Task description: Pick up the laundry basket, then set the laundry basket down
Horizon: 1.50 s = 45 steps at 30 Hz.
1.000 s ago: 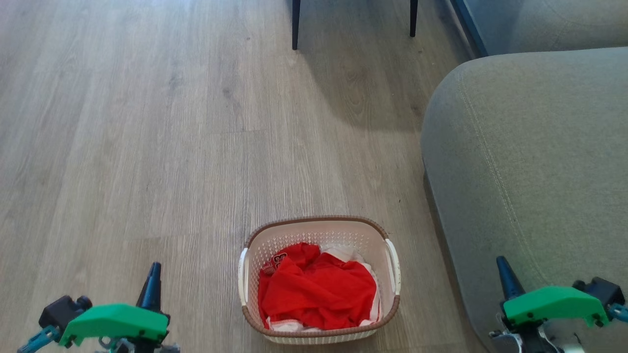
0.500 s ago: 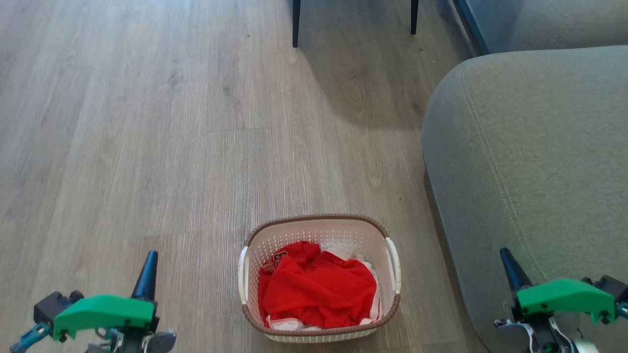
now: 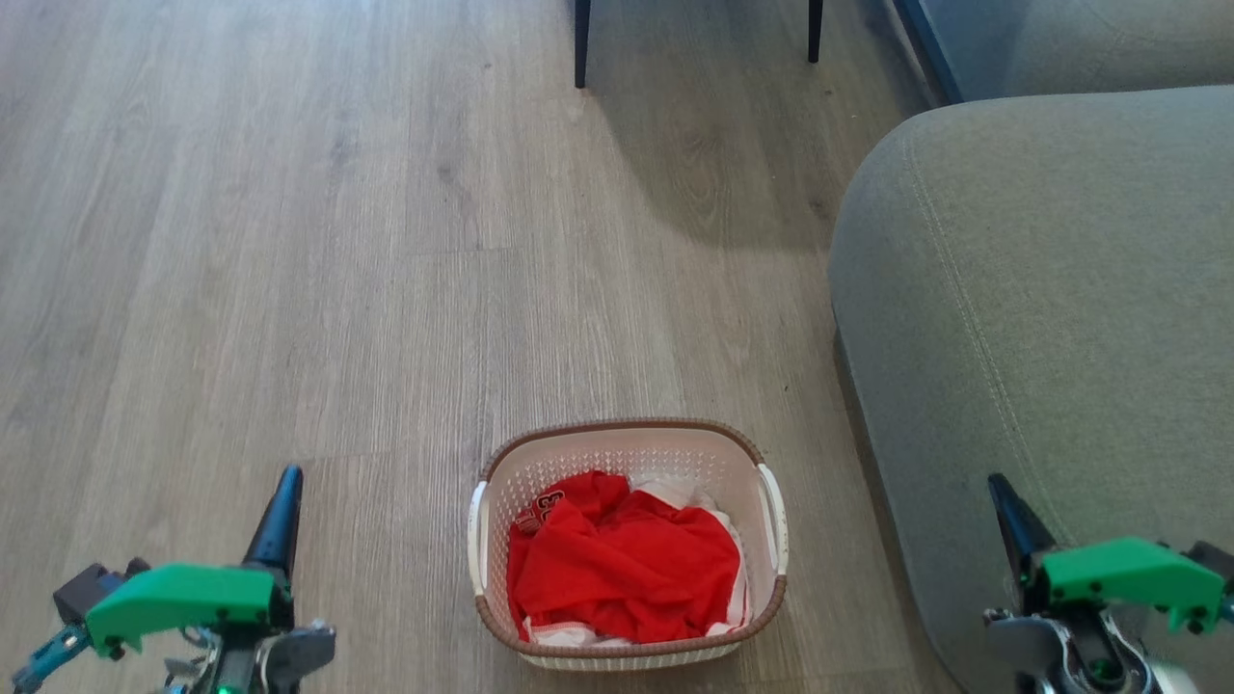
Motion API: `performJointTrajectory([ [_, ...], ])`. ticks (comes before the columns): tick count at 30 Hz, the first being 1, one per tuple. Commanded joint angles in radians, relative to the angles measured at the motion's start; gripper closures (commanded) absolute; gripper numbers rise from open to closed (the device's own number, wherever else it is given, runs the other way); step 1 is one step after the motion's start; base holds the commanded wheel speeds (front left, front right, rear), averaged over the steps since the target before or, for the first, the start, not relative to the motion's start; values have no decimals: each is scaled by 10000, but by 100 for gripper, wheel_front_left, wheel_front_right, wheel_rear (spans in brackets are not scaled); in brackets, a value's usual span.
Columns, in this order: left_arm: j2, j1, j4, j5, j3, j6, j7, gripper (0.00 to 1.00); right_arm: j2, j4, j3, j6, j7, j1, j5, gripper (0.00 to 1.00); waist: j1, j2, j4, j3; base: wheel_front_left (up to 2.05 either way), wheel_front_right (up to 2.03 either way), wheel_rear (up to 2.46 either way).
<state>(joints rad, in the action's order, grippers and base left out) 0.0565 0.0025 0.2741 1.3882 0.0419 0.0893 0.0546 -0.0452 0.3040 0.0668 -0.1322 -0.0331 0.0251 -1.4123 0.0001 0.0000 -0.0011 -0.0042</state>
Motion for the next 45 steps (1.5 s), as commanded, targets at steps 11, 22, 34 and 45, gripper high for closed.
performJointTrajectory([
  [11,-38,-958,-294,1521,596,310,416,100,-214,-544,129,14,-440,742,-1498,100,-1,0,7,49,0,0,0],
  [22,-62,-1108,-286,2195,730,414,595,100,-204,-604,260,15,-633,809,-2136,100,-1,0,11,73,0,0,0],
  [34,-62,-1108,-287,2195,730,414,596,100,-183,-602,290,15,-657,812,-2112,100,-1,0,11,73,0,0,0],
  [45,-62,-1107,-287,2194,730,414,596,100,-165,-601,316,15,-678,814,-2090,100,-1,0,11,73,0,0,0],
])
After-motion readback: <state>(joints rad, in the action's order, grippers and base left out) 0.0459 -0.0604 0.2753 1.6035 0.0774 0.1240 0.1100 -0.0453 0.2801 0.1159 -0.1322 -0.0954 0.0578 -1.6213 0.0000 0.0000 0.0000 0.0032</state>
